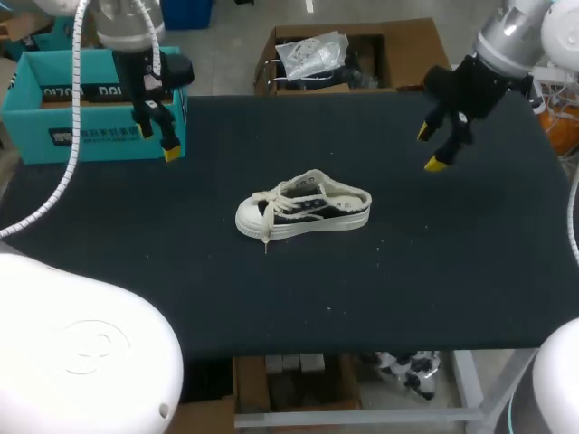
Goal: Open the shoe tongue, take the insole out of the shoe, put the insole back into the shoe, and pack the shoe into the shoebox
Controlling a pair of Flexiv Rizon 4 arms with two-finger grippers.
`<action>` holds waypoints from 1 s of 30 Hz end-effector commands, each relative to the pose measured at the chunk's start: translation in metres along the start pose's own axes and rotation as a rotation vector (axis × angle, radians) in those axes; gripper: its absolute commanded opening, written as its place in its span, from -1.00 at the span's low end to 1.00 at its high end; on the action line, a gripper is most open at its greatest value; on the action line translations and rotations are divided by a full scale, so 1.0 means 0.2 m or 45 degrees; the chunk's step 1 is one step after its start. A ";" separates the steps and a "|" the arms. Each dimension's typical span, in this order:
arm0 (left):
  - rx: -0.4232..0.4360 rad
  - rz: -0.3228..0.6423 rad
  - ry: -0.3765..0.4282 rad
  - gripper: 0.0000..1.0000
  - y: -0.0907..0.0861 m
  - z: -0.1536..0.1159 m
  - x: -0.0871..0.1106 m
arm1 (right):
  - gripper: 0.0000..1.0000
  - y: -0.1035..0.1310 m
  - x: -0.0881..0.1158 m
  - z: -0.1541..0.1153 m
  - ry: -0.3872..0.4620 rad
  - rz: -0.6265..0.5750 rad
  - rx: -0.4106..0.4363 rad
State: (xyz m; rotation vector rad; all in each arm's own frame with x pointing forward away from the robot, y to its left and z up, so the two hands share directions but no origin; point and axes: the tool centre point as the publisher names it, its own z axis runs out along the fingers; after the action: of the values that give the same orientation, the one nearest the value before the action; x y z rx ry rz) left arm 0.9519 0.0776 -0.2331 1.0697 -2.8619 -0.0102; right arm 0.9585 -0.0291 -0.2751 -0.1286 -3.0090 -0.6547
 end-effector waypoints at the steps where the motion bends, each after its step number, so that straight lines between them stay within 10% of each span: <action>1: -0.093 -0.361 -0.137 1.00 -0.04 0.09 0.05 | 1.00 0.03 0.02 0.14 -0.068 0.055 -0.033; 14: -0.093 -0.361 -0.137 1.00 -0.04 0.09 0.05 | 1.00 0.03 0.02 0.14 -0.068 0.055 -0.033; 30: -0.217 -1.038 0.068 1.00 -0.43 0.18 0.46 | 1.00 0.15 0.08 0.56 0.021 0.024 -0.305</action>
State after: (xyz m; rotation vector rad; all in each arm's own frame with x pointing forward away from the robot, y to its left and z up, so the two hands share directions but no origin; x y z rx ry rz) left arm 0.9304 -0.0410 -0.2622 1.9792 -2.2463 -0.1954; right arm 0.9435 0.0408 -0.3499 -0.1677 -2.9026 -0.9500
